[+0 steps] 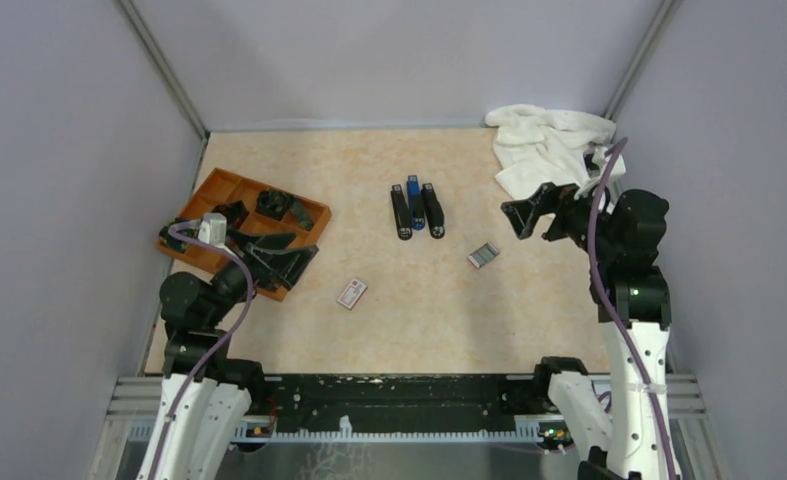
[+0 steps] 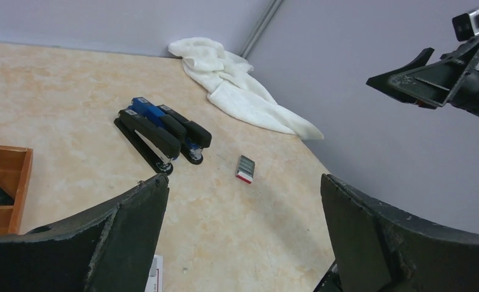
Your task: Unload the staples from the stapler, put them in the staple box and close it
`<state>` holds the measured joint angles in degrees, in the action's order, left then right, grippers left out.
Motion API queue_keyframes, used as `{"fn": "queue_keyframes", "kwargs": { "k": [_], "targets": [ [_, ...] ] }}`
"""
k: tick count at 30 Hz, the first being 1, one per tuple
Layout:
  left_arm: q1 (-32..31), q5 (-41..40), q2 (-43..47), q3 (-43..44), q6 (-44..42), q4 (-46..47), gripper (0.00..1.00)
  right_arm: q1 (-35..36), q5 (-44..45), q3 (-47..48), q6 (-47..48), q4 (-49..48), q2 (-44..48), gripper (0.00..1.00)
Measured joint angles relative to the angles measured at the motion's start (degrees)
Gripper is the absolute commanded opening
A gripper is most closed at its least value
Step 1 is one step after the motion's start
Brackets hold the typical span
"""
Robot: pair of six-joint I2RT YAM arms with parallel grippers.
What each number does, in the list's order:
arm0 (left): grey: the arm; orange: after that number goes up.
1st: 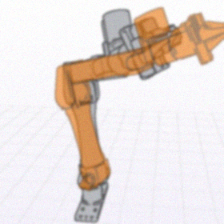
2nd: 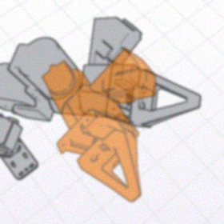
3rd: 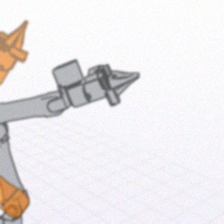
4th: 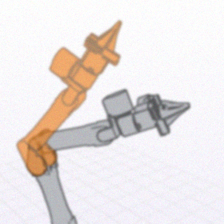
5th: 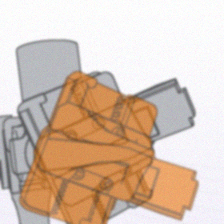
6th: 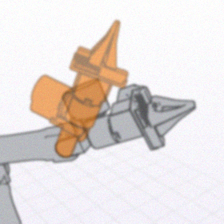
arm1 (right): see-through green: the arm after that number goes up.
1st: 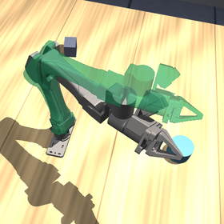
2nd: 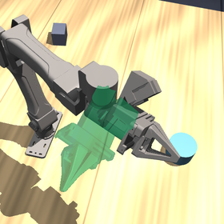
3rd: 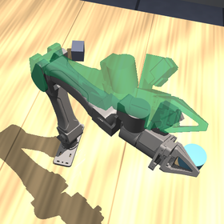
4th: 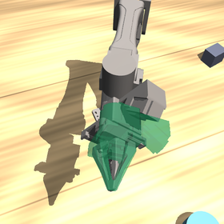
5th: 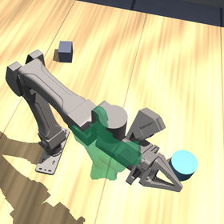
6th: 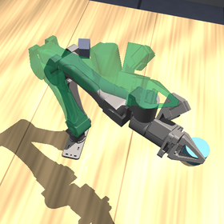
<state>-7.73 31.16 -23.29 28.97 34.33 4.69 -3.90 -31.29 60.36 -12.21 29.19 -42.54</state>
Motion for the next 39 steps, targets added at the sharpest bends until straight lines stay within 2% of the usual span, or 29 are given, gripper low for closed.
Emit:
{"fn": "queue_keyframes", "kwargs": {
  "k": [6, 11, 13, 16, 20, 23, 27, 31, 35, 39],
  "targets": [
    [0.0, 2.6, 2.2, -5.4, 3.9, 6.3, 1.00, 0.0, -1.8, -1.0, 1.1, -1.0, -2.1, 0.99],
    [-1.6, 5.6, 1.4, -11.9, 8.2, 16.1, 1.00, 0.6, -10.3, -4.3, 9.3, -1.7, -4.0, 0.99],
    [-5.2, 5.3, 0.4, -13.3, 8.2, 18.2, 0.99, 0.8, -15.2, -6.4, 13.3, -2.4, -4.8, 0.99],
    [-15.8, 2.3, -2.5, -13.6, 6.1, 19.9, 1.00, 1.2, -22.1, -9.9, 18.1, -3.5, -6.4, 0.99],
    [-33.7, -7.3, -12.3, -11.7, -0.4, 21.1, 0.99, 1.6, -27.1, -12.1, 22.9, -3.8, -9.8, 0.99],
    [-41.2, -14.9, -22.1, -8.5, -5.0, 21.2, 0.99, 1.7, -27.7, -12.0, 26.8, -2.9, -12.2, 0.99],
    [-44.5, -26.7, -35.2, -3.3, -9.5, 20.5, 0.99, 1.9, -25.4, -11.8, 30.8, -1.1, -14.3, 0.99],
    [-45.1, -38.0, -47.9, 2.8, -11.8, 18.9, 0.99, 2.5, -21.4, -11.8, 33.5, 0.7, -15.3, 0.99],
    [-45.2, -46.5, -57.5, 9.1, -13.1, 15.8, 0.99, 3.5, -17.3, -11.8, 35.0, 0.9, -16.2, 0.99],
    [-44.9, -52.5, -62.8, 13.7, -14.8, 14.4, 0.99, 3.9, -14.0, -11.9, 34.5, 0.0, -17.7, 0.99]
  ]
}}
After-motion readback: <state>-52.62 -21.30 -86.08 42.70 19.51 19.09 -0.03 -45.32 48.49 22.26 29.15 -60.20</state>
